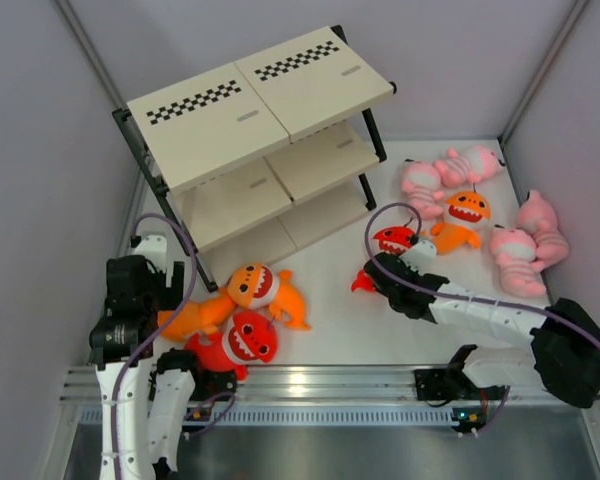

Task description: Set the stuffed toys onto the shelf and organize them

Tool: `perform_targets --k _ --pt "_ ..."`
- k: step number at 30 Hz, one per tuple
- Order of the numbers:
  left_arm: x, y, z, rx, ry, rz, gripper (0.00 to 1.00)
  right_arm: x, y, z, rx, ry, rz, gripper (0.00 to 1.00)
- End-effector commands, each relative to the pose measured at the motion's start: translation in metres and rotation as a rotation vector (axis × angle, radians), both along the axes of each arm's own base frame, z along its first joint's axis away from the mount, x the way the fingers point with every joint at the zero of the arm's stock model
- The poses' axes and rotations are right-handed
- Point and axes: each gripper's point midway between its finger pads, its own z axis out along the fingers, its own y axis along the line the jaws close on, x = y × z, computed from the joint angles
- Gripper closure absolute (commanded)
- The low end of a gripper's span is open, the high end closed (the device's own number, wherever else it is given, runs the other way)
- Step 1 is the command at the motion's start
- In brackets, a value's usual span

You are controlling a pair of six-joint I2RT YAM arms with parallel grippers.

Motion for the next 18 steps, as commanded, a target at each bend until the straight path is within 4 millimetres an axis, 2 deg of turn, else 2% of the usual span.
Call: perform_targets --k 1,2,3,4,6,7,8,9,10,11,12,13,14,15,16,17,18 --pt "0.006 -0.001 0.009 -0.001 -0.053 -0.008 0.01 0.018 0.015 0.058 -0.02 -0.182 0.155 1.0" --pt "0.006 -0.001 0.009 0.0 -0.054 -0.006 0.01 0.018 0.014 0.07 -0.116 -0.212 0.264 1.0" --pt "0.006 -0.001 0.009 -0.001 -0.054 -0.008 0.01 0.018 0.019 0.099 -0.101 -0.282 0.317 1.0" --pt "0.006 -0.002 0.009 -0.002 -0.056 -0.01 0.01 0.015 0.025 0.114 -0.102 -0.313 0.398 1.0" --pt "0.006 -0.002 0.009 -0.001 -0.056 -0.011 0.02 0.01 0.024 0.159 -0.155 -0.424 0.512 1.0" --pt "0.006 -0.002 0.009 -0.001 -0.056 -0.011 0.01 0.005 0.031 0.172 -0.15 -0.453 0.581 1.0" --pt "0.006 -0.002 0.009 -0.002 -0.056 -0.01 0.01 0.002 0.028 0.182 -0.204 -0.47 0.639 1.0" --pt "0.006 -0.002 0.01 0.0 -0.058 -0.012 0.01 0.001 0.033 0.21 -0.199 -0.52 0.675 1.0" --pt "0.006 -0.002 0.01 0.0 -0.057 -0.013 0.01 -0.005 0.045 0.219 -0.194 -0.531 0.773 1.0" --pt "0.006 -0.002 0.009 -0.002 -0.056 -0.012 0.01 0.0 0.052 0.219 -0.262 -0.516 0.839 1.0" --pt "0.006 -0.002 0.009 -0.001 -0.055 -0.013 0.01 0.002 0.055 0.245 -0.276 -0.535 0.862 1.0" --pt "0.006 -0.002 0.01 -0.001 -0.057 -0.013 0.01 0.004 0.063 0.253 -0.284 -0.535 0.908 1.0" --pt "0.006 -0.002 0.01 -0.002 -0.057 -0.012 0.01 0.018 0.071 0.245 -0.332 -0.494 0.943 1.0" --pt "0.006 -0.002 0.01 -0.001 -0.057 -0.012 0.02 0.026 0.076 0.275 -0.321 -0.536 0.943 1.0" --pt "0.006 -0.002 0.01 -0.002 -0.056 -0.012 0.01 0.029 0.084 0.275 -0.309 -0.513 0.993 1.0" --pt "0.006 -0.002 0.01 -0.002 -0.058 -0.01 0.01 0.049 0.087 0.263 -0.322 -0.458 1.001 1.0" --pt "0.006 -0.002 0.01 -0.002 -0.058 -0.009 0.01 0.058 0.09 0.282 -0.309 -0.488 0.996 1.0"
